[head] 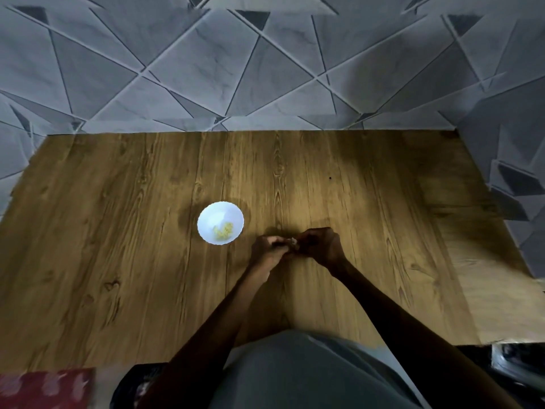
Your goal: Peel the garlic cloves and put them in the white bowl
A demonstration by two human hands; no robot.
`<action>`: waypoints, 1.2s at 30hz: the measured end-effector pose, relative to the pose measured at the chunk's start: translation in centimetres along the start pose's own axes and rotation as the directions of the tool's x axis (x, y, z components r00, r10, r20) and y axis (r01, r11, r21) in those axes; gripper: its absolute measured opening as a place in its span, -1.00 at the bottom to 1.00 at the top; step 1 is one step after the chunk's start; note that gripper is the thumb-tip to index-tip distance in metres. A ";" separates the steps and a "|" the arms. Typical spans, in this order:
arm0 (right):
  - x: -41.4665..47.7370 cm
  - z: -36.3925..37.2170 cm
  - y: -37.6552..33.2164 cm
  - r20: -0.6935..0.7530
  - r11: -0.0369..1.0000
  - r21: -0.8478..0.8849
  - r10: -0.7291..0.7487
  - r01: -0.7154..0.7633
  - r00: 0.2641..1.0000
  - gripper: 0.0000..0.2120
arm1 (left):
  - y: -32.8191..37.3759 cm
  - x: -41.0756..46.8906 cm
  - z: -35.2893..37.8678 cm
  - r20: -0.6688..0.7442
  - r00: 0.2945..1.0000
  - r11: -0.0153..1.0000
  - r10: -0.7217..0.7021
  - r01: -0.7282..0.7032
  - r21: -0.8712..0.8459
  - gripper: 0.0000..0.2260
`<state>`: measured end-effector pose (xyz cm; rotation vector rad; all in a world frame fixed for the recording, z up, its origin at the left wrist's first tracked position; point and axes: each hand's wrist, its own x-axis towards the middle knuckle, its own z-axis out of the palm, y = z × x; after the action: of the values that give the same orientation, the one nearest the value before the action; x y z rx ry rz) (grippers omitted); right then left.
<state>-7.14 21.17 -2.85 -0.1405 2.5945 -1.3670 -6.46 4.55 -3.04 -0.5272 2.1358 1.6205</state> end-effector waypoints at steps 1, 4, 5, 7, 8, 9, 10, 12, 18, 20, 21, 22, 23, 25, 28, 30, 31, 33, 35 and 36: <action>0.1 0.0 0.2 -0.001 1.000 -0.017 -0.011 0.011 1.000 -0.83 | 0.0 0.0 0.0 0.005 1.000 1.000 -0.011 0.011 -0.009 -0.75; 0.1 0.1 0.2 -0.020 0.998 -0.053 -0.032 0.031 0.999 -0.84 | -0.3 0.4 -0.1 0.039 0.997 0.993 -0.067 0.070 -0.092 -0.70; 0.1 0.0 0.2 -0.023 0.997 -0.061 -0.039 0.037 0.999 -0.84 | -0.1 0.3 -0.2 0.060 0.995 0.988 -0.082 0.089 -0.127 -0.66; 0.1 0.0 0.2 -0.023 0.996 -0.068 -0.058 0.056 0.998 -0.85 | -0.3 0.5 -0.3 0.080 0.992 0.978 -0.096 0.108 -0.176 -0.54; 0.1 0.0 0.2 -0.024 0.996 -0.068 -0.067 0.065 0.997 -0.85 | -0.5 0.7 -0.4 0.088 0.992 0.976 -0.095 0.110 -0.187 -0.51; 0.1 0.1 0.3 -0.025 0.995 -0.068 -0.073 0.071 0.997 -0.85 | -0.7 0.8 -0.4 0.097 0.991 0.975 -0.090 0.108 -0.192 -0.54; 0.1 0.1 0.3 -0.026 0.995 -0.068 -0.075 0.073 0.997 -0.85 | -0.8 0.9 -0.4 0.111 0.990 0.973 -0.086 0.107 -0.204 -0.57; 0.2 0.2 0.5 -0.025 0.996 -0.068 -0.068 0.066 0.997 -0.84 | -0.9 0.9 -0.5 0.111 0.990 0.973 -0.086 0.108 -0.205 -0.56; 0.1 0.4 0.3 -0.066 0.999 0.029 -0.031 0.033 0.997 -0.84 | -0.6 0.8 -0.3 0.096 0.991 0.976 -0.090 0.107 -0.191 -0.77; 0.0 0.4 0.3 -0.087 0.998 0.065 -0.011 0.017 0.996 -0.83 | -0.1 0.4 -0.4 0.111 0.990 0.979 -0.086 0.105 -0.176 -0.84; 0.0 0.4 0.2 -0.093 0.998 0.062 0.002 0.004 0.996 -0.83 | 0.0 0.4 -0.4 0.117 0.990 0.982 -0.081 0.100 -0.161 -0.87; 0.1 0.4 0.3 -0.098 0.999 0.045 0.014 -0.009 0.995 -0.84 | -0.1 0.4 -0.3 0.108 0.992 0.987 -0.069 0.084 -0.140 -0.88; 0.1 0.3 0.3 -0.106 1.000 0.008 0.021 -0.020 0.994 -0.86 | -0.2 0.5 -0.3 0.083 0.995 0.993 -0.059 0.067 -0.101 -0.87; 0.2 0.3 0.2 -0.129 0.994 -0.106 0.013 -0.027 0.992 -0.90 | -0.3 0.4 -0.3 0.038 0.998 0.997 -0.052 0.054 -0.046 -0.84; 0.5 0.5 0.3 -0.107 0.957 -0.289 -0.069 0.036 0.992 -0.88 | -0.5 0.3 -0.2 0.018 0.999 0.998 -0.045 0.045 -0.039 -0.86; 0.5 0.6 0.4 -0.079 0.933 -0.357 -0.083 0.050 0.993 -0.84 | -0.5 0.0 -0.3 0.030 0.999 0.991 -0.042 0.046 -0.126 -0.90; 0.4 0.7 0.4 -0.083 0.922 -0.384 -0.088 0.050 0.993 -0.83 | -0.6 0.0 -0.4 0.044 0.998 0.984 -0.052 0.058 -0.171 -0.88; 0.0 0.7 0.2 -0.127 0.911 -0.409 -0.115 0.053 0.985 -0.80 | -0.9 -0.1 -0.5 0.062 0.995 0.973 -0.079 0.090 -0.211 -0.86; -0.6 0.8 -0.2 -0.135 0.926 -0.366 -0.149 0.090 0.980 -0.82 | -1.0 -0.2 -0.5 0.061 0.991 0.969 -0.118 0.129 -0.213 -0.87; -1.0 0.8 -0.5 -0.113 0.940 -0.319 -0.163 0.119 0.980 -0.84 | -1.2 -0.2 -0.5 0.054 0.989 0.965 -0.135 0.143 -0.218 -0.88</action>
<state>-6.03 20.39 -2.70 -0.2954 2.9550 -1.0295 -5.74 3.81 -3.81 -0.6923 1.8562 1.7838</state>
